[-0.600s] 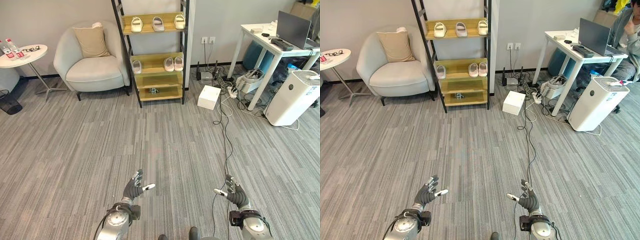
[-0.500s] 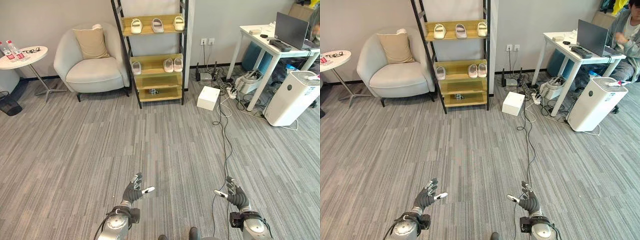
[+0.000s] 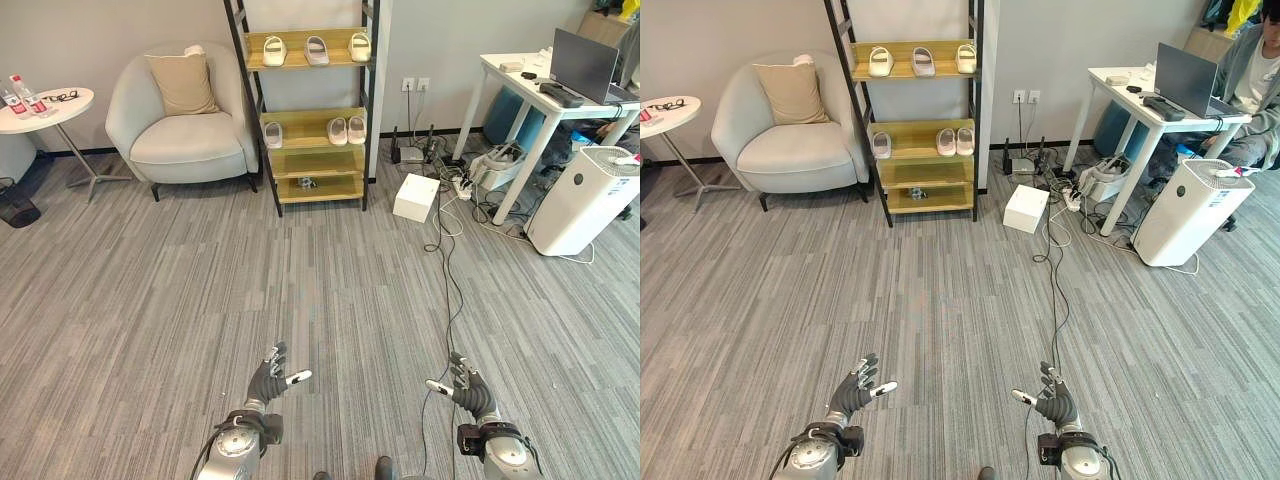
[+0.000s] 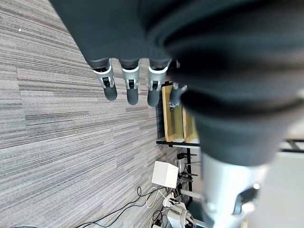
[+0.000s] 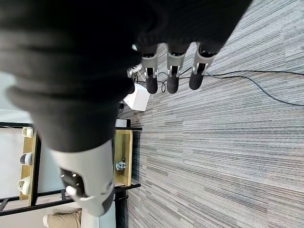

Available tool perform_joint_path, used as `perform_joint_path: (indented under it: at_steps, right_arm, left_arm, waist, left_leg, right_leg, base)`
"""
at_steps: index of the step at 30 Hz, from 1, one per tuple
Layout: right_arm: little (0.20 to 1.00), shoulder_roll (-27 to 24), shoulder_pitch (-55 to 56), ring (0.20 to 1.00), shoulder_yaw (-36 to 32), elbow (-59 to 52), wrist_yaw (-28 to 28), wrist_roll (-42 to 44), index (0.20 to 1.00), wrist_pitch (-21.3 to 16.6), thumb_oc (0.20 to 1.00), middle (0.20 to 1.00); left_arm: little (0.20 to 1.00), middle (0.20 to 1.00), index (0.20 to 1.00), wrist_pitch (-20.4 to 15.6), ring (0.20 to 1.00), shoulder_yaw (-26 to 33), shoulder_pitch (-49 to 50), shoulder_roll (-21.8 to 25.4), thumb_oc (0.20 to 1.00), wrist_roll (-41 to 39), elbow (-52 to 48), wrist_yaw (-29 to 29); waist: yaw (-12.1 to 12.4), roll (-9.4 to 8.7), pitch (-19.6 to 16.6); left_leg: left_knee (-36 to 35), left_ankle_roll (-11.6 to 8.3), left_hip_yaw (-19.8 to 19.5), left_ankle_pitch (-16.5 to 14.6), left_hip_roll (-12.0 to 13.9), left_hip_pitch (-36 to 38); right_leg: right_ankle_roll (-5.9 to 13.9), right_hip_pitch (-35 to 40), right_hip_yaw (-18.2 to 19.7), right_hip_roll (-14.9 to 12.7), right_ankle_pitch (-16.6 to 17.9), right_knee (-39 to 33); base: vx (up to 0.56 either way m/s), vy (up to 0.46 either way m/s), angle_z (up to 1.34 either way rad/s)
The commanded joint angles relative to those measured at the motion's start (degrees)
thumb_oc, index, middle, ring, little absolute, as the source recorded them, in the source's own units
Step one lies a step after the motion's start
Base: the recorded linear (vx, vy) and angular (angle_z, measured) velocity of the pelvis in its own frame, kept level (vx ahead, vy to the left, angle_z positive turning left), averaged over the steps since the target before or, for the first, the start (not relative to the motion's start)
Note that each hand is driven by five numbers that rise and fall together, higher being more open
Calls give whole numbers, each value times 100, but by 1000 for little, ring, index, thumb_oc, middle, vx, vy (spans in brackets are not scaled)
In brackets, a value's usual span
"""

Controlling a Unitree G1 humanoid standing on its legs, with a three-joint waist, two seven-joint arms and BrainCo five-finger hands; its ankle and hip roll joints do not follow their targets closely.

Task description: Arrange the slippers neatly on the shoe rack.

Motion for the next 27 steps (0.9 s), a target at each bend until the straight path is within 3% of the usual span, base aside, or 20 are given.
perform_joint_path:
  at_steps: [1,27]
  right_arm:
    - [1000,8,-319,1000,-20,2,-37,-106,1000,-179,1000,1000]
    - [1000,38,-349,1000,49,-47,82,64,1000,-202,1000,1000]
  left_arm:
    - [1000,1000,1000,-225,1000,32,-326,52,1000,-219,-78,-89]
    - [1000,1000,1000,-252,1000,38,-403,30,1000,-227,-6,-41]
  waist:
    - [-116,-62,90]
    - [-151,-107,121]
  left_leg:
    - [-1,-11,-50,-1080,25,305]
    - [-1,-80,-47,-1064,4,180]
  right_leg:
    - [365,498,-6,-256,-1217,10]
    - [415,456,-234,-295,-1179,10]
  base:
    - [0,0,0]
    - [-2,2,3]
